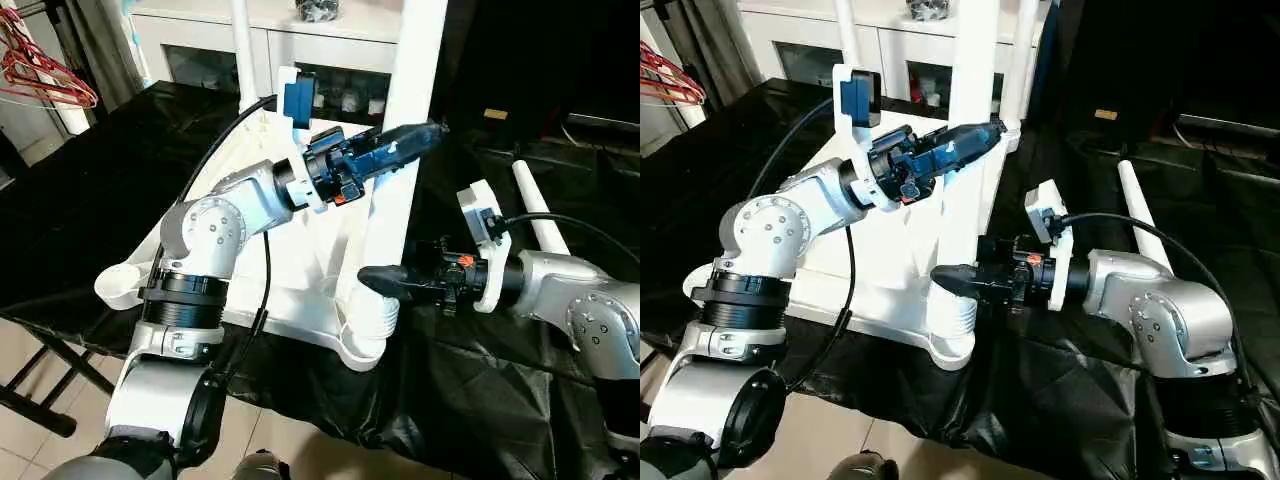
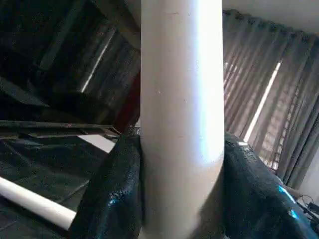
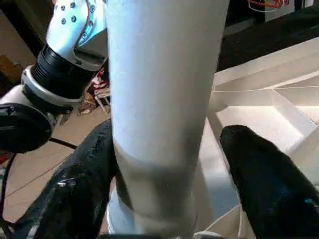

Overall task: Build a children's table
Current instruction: Pick table leg

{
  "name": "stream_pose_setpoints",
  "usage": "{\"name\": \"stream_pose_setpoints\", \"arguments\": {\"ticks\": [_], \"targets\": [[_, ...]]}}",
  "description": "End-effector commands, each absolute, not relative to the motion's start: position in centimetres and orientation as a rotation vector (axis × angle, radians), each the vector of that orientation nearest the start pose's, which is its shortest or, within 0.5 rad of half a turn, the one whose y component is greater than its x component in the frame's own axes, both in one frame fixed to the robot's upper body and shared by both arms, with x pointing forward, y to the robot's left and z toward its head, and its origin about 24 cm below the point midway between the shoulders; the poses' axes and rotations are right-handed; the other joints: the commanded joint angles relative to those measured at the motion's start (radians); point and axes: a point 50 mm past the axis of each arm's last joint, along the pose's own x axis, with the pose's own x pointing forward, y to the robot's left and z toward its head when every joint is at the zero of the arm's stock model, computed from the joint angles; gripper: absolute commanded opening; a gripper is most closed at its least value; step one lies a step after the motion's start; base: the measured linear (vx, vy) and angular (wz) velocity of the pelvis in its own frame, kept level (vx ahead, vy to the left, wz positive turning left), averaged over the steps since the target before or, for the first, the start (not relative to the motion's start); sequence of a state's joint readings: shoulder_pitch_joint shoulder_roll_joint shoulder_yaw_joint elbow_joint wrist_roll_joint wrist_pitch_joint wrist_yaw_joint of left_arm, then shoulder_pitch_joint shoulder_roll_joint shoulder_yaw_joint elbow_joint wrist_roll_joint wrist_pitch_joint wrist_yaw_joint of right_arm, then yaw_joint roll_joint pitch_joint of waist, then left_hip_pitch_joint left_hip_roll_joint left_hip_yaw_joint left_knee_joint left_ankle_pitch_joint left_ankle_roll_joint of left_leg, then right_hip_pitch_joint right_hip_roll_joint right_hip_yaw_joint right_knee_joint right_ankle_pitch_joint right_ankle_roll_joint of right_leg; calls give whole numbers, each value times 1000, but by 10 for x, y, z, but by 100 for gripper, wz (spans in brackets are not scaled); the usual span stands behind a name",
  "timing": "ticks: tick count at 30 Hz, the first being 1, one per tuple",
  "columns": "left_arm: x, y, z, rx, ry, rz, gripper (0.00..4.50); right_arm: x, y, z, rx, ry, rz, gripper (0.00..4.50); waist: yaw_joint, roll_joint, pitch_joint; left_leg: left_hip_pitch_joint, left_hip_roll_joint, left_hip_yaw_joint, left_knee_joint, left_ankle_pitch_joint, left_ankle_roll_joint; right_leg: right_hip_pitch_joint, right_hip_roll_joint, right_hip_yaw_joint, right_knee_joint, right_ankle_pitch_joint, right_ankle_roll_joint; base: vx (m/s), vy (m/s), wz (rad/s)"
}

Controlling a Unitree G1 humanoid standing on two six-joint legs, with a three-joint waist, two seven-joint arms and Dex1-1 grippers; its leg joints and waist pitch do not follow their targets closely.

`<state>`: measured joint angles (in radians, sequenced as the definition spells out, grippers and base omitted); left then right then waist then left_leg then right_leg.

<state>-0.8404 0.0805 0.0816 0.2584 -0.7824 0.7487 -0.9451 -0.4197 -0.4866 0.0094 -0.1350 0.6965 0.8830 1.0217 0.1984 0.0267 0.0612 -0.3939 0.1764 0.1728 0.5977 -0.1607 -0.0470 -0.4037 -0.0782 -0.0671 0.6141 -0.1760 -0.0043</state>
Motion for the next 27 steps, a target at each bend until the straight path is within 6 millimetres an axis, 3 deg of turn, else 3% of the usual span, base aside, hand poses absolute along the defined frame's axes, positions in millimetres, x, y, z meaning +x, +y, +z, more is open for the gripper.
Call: {"name": "stream_pose_setpoints", "arguments": {"ticks": [1, 6, 9, 15, 20, 21, 24, 27], "targets": [[322, 54, 214, -629, -67, -1499, 181, 273, -144, 139, 264, 325, 1293, 306, 1, -20, -81, 17, 48, -16, -61, -153, 26, 50, -76, 43, -72, -248, -169, 0, 0, 0], [323, 53, 212, -630, -58, -1484, 181, 273, -143, 137, 272, 320, 1282, 275, 1, -20, -83, 17, 48, -16, -60, -148, 23, 52, -76, 43, -70, -228, -172, 0, 0, 0], [327, 52, 214, -672, -49, -1447, 250, 274, -143, 137, 272, 313, 1267, 240, 0, -19, -82, 16, 47, -17, -59, -152, 20, 52, -76, 43, -69, -225, -174, 0, 0, 0], [335, 53, 208, -579, -62, -1291, 293, 281, -141, 139, 259, 272, 1177, 195, 1, -18, -82, 18, 48, -18, -61, -162, 10, 51, -76, 44, -73, -234, -156, 0, 0, 0], [336, 49, 202, -546, -34, -1210, 293, 286, -140, 139, 257, 254, 1137, 189, -1, -18, -82, 17, 48, -19, -62, -165, 6, 51, -76, 43, -72, -234, -151, 0, 0, 0], [339, 45, 200, -528, -21, -1128, 293, 287, -140, 139, 255, 247, 1120, 189, 0, -18, -84, 17, 48, -19, -61, -161, 6, 52, -76, 43, -71, -226, -151, 0, 0, 0], [347, 42, 201, -511, -46, -940, 258, 291, -139, 140, 252, 234, 1083, 188, 1, -16, -84, 17, 50, -19, -59, -157, 8, 51, -75, 43, -71, -200, -159, 0, 0, 0], [346, 38, 206, -525, -79, -900, 243, 294, -138, 140, 253, 223, 1053, 188, 1, -21, -85, 13, 46, -19, -58, -143, 15, 56, -75, 42, -71, -198, -143, 0, 0, 0]]}}
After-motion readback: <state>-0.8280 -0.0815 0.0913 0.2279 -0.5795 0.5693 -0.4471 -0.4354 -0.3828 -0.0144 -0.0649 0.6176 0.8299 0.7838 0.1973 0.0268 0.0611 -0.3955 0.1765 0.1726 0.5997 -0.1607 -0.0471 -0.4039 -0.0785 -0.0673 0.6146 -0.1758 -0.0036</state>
